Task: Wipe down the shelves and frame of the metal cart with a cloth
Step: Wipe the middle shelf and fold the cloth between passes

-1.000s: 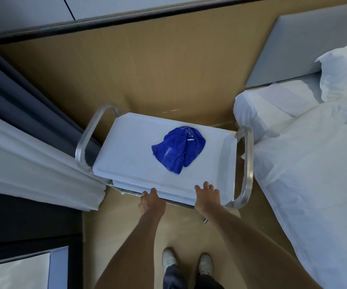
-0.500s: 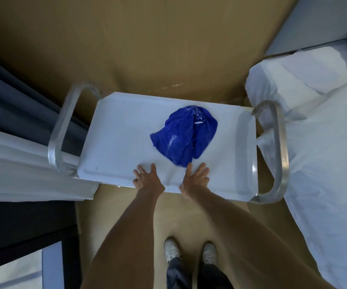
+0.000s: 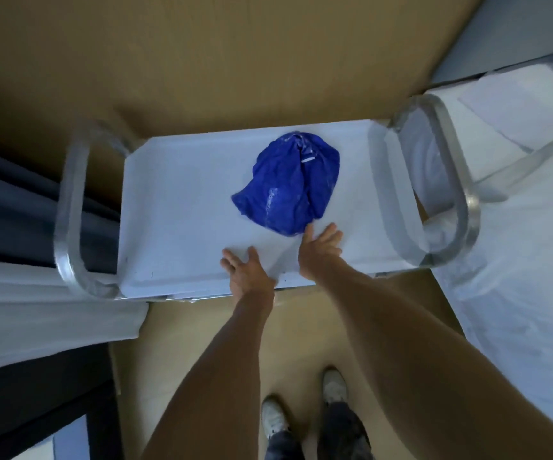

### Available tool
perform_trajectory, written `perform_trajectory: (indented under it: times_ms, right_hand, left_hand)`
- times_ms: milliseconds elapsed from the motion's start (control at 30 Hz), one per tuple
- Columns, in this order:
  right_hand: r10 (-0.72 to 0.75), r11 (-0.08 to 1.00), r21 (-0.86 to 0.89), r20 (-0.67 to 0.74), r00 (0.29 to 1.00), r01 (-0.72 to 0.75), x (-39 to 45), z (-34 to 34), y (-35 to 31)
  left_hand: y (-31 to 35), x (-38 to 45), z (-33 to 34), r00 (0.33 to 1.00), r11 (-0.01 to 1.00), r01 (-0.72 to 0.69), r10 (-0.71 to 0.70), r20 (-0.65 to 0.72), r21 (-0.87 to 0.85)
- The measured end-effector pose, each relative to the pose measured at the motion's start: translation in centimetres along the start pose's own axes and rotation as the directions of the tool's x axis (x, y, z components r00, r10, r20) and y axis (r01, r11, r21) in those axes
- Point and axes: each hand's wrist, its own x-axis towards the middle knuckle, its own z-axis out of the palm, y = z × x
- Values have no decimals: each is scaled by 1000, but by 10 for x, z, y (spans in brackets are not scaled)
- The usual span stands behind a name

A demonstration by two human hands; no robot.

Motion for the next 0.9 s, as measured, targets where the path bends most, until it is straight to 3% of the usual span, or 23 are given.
perform_trajectory:
  times_ms: [367,600,800,900]
  right_hand:
    - [-150,982,-126,-71,986,140,67,-65,19]
    - [-224,969,-132,-97,970,211,88,-82,26]
    - [-173,984,-39,17,985,174,86,-106,14]
    - [-101,959,245,-173,980,142,94,-138,10]
  left_hand:
    - [65,51,-22,993,988,116,-118,-18,-99]
    - [75,70,-48,984,982,176,-172,53,-64]
    - [91,94,-95,961,960,266,-271,58,85]
    - [97,122,-131,978,978,208,-208,-4,-5]
